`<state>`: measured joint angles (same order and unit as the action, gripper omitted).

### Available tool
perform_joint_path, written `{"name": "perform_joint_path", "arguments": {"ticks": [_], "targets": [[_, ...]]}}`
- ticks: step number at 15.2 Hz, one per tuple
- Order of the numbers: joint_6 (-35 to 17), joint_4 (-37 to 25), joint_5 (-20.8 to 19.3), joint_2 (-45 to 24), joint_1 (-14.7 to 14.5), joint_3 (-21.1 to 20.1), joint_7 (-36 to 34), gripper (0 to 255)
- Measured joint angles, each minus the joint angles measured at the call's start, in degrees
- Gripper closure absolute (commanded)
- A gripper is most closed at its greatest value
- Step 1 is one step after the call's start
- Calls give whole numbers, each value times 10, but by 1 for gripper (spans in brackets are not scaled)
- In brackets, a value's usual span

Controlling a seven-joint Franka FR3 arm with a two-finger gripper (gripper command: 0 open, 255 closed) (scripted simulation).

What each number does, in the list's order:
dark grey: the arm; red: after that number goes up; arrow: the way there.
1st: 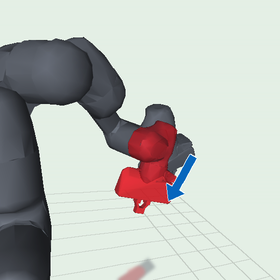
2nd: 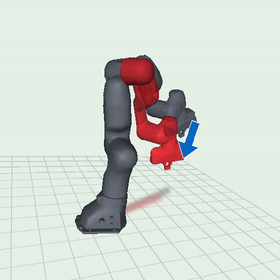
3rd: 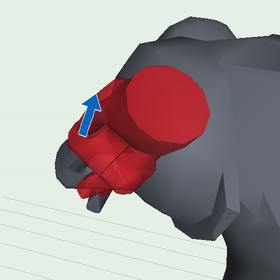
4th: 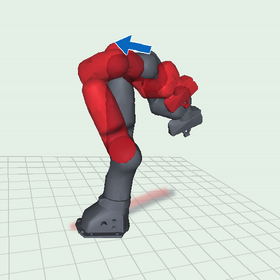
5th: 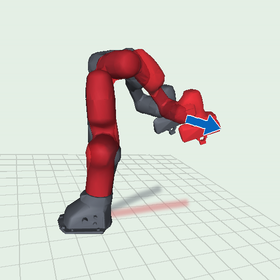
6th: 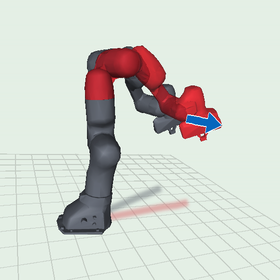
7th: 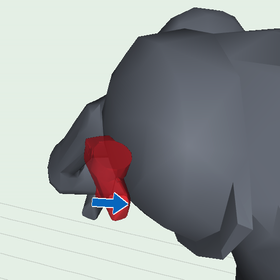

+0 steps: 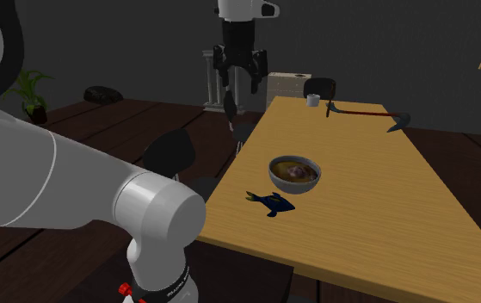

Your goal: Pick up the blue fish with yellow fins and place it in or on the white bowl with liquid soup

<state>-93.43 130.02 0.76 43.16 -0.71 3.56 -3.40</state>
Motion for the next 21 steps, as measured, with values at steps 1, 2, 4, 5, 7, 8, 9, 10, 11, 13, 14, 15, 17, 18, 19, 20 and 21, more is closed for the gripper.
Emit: {"name": "perform_joint_path", "arguments": {"ticks": [1, 2, 4, 5, 7, 8, 9, 10, 11, 13, 14, 15, 17, 18, 19, 20, 21], "targets": [[0, 0, 0, 0, 0, 0, 0, 0], [-8, 8, -3, 0, 0, 0, 3, 0], [-40, 42, -11, 0, 0, -2, 9, 0], [-55, 55, -17, -2, 0, -1, 15, 0], [-91, 87, -30, -7, 1, 1, 26, 0], [-108, 100, -34, -11, 0, -3, 26, 0], [-130, 120, -42, -14, 2, 0, 33, 0], [-149, 133, -47, -20, 2, -2, 34, 0], [-170, 145, -53, -29, 2, -3, 37, 0], [-218, 178, -66, -44, 4, -3, 42, 0], [-238, 188, -73, -54, 6, -2, 45, 0], [-256, 196, -82, -64, 9, 0, 51, 0], [-307, 222, -100, -88, 15, 3, 56, 0], [-330, 233, -108, -100, 16, 2, 55, 0], [-353, 240, -116, -116, 19, 2, 55, 0], [-377, 245, -128, -134, 25, 4, 59, 0], [-405, 250, -139, -157, 29, 5, 59, 0]]}}
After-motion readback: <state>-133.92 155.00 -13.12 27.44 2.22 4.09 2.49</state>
